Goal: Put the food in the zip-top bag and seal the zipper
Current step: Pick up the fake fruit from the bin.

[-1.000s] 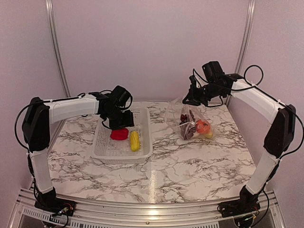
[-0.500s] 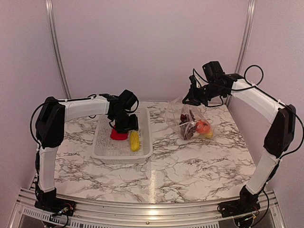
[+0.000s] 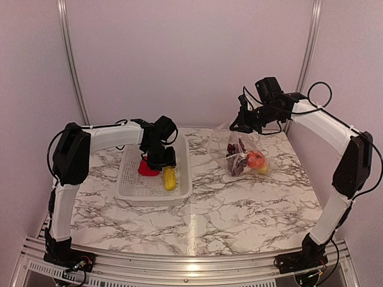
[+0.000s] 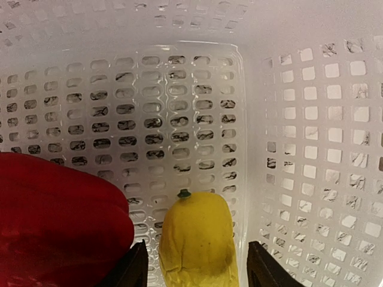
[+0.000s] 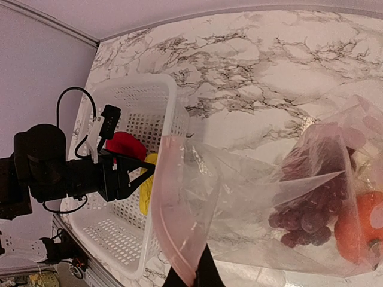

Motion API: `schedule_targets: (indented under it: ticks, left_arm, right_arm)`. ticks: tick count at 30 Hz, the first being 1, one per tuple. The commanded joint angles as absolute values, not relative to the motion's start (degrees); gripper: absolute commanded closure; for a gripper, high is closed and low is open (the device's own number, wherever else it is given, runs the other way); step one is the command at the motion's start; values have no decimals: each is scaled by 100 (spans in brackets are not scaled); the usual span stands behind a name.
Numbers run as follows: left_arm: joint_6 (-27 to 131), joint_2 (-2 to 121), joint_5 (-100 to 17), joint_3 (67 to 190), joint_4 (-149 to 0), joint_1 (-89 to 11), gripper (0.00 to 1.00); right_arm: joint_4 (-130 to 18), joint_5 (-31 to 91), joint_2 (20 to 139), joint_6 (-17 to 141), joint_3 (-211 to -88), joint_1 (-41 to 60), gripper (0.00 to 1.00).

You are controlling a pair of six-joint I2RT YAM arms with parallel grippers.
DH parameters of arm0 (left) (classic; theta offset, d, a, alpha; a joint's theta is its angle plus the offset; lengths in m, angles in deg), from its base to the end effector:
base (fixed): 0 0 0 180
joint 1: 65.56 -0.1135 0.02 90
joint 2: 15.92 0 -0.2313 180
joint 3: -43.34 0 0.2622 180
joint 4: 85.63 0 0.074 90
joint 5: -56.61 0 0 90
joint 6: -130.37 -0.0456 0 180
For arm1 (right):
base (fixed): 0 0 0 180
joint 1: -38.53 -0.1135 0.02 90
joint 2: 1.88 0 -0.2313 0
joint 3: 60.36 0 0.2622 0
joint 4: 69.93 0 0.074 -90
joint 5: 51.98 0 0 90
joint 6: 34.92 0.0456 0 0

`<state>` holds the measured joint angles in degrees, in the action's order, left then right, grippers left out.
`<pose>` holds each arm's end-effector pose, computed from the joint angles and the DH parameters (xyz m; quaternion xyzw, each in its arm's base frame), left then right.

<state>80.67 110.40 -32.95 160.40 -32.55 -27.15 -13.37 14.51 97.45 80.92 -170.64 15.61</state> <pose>0.3695 -0.2925 0.1517 -0.0169 0.9709 -0.1487 0.1872 0.3576 0.1710 0.3088 -0.0538 0.9082 0.3245 0.2590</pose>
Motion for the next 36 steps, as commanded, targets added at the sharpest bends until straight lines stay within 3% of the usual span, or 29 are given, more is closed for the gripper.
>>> schedule_targets:
  ticks: [1,12,20,31,36]
  left_arm:
    - [8013,11288,-3313,16257,-2921,-2713,42]
    - [7949,11608,-3515,16549,-2711,-2714,45]
    - [7931,11483,-3514,16742,-2708,-2716,60]
    - [7894,10730,-3368,17172,-2817,-2724,68]
    - [7851,10210,-3472,17159,-3508,-2716,76]
  right_arm:
    - [-1432,1367,9814,8056,-17324,1579,100]
    - [-1393,1393,9806,8057,-17308,1585,100]
    - [-1318,1396,9822,8038,-17363,1585,100]
    - [-1183,1342,9893,8026,-17615,1581,100]
    - [-1131,1302,9901,8067,-17697,1560,100]
